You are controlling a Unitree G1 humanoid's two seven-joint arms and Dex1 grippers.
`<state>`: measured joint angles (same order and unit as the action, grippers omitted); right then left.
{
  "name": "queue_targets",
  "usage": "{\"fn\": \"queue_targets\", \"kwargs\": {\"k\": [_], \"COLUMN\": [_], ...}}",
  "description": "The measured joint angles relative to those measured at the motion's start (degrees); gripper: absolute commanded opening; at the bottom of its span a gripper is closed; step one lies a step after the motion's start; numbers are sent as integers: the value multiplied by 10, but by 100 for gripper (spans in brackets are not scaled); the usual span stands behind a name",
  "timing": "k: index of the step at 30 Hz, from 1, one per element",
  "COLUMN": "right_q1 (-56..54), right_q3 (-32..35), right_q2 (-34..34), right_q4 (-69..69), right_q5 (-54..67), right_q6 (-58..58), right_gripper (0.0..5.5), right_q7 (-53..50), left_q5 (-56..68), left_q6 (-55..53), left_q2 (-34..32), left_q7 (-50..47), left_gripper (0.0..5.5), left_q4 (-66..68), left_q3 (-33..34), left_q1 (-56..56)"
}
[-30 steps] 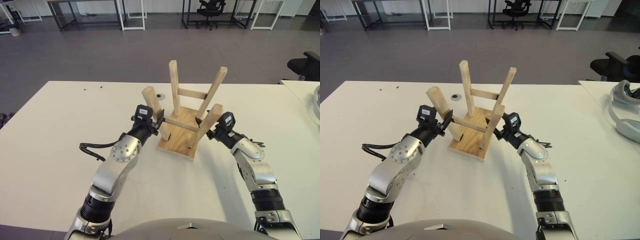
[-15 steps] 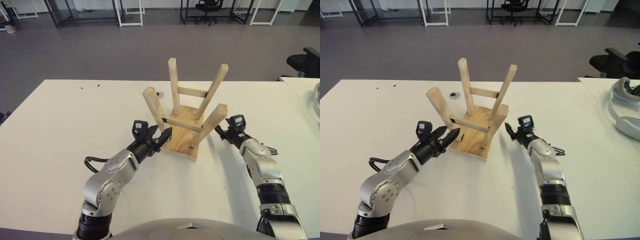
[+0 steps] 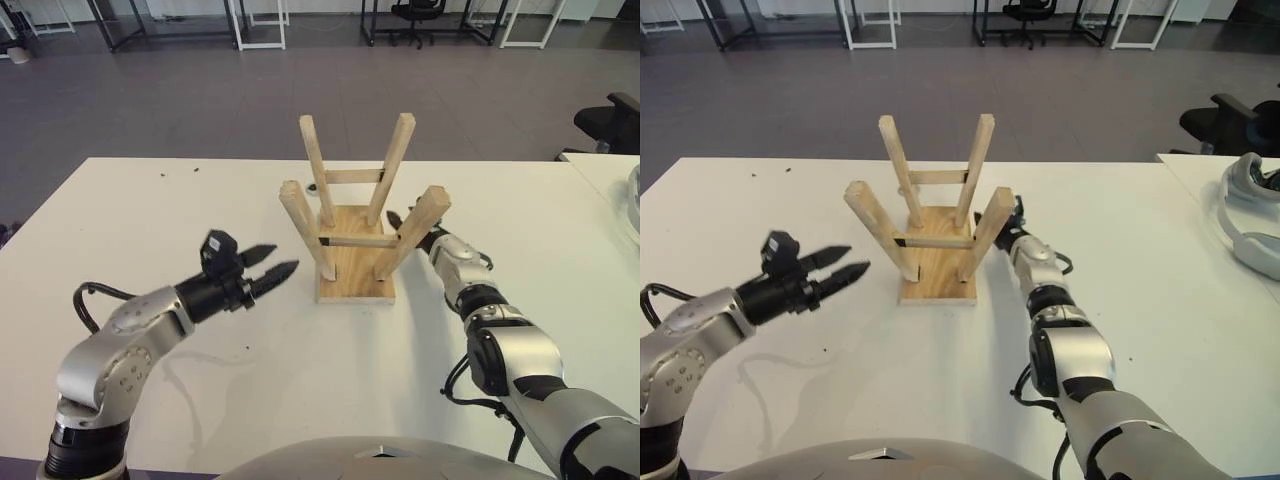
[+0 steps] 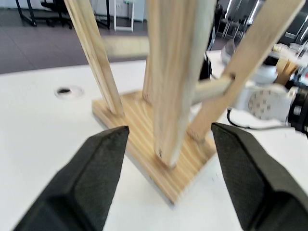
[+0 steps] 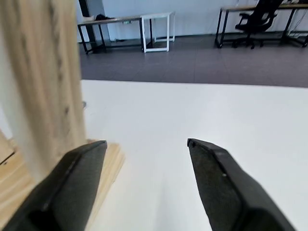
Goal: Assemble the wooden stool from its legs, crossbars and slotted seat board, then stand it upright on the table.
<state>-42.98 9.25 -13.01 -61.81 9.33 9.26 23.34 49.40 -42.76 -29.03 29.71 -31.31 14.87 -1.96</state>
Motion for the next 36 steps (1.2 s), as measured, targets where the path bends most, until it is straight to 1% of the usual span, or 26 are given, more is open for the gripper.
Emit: {"fn": "queue_targets", "kwargs": {"k": [2,3,6,9,11,13,15,17,19,20,23,26,28,29,30,31,33,36], "right_q1": [29,45,90,99,99,102,128,166,202,208,212,211,196,175,137,100,61,3], "right_q3": [30,44,86,109,105,80,32,15,-17,-21,-20,3,11,19,41,66,92,125], "right_q2": [-46,-64,-99,-113,-114,-123,-135,-139,-149,-153,-155,-138,-130,-127,-127,-133,-145,-181], "right_q4": [104,163,343,509,627,745,873,888,884,883,885,880,871,864,854,846,834,827], "right_q5": [27,49,165,325,409,460,538,552,515,508,507,535,545,557,567,582,611,641], "right_q6": [-2,-16,-117,-224,-292,-364,-472,-514,-538,-540,-537,-536,-533,-530,-521,-510,-505,-500], "right_gripper": [313,313,313,313,313,313,313,313,313,313,313,313,313,313,313,313,313,313], "right_q7": [22,30,35,0,-37,-74,-129,-157,-175,-178,-176,-175,-172,-172,-173,-174,-165,-149], "left_q5": [72,95,131,130,127,100,33,13,-25,-31,-50,-25,6,22,33,44,51,67], "left_q6": [11,14,18,18,18,18,14,29,57,61,72,64,41,26,11,8,8,7], "left_q2": [15,18,18,19,24,37,55,65,67,69,71,92,104,105,104,95,73,49], "left_q7": [-35,-46,-75,-102,-111,-118,-123,-110,-87,-78,-76,-77,-77,-77,-78,-80,-82,-99], "left_gripper": [315,315,315,315,315,315,315,315,315,315,315,315,315,315,315,315,315,315], "left_q4": [9,12,27,43,44,53,102,139,162,160,130,125,143,162,186,204,218,204], "left_q3": [46,57,62,53,28,-15,-93,-112,-138,-153,-169,-167,-147,-133,-115,-89,-51,-13], "left_q1": [-62,-88,-163,-237,-272,-286,-289,-288,-285,-280,-266,-264,-283,-304,-330,-366,-433,-514]}}
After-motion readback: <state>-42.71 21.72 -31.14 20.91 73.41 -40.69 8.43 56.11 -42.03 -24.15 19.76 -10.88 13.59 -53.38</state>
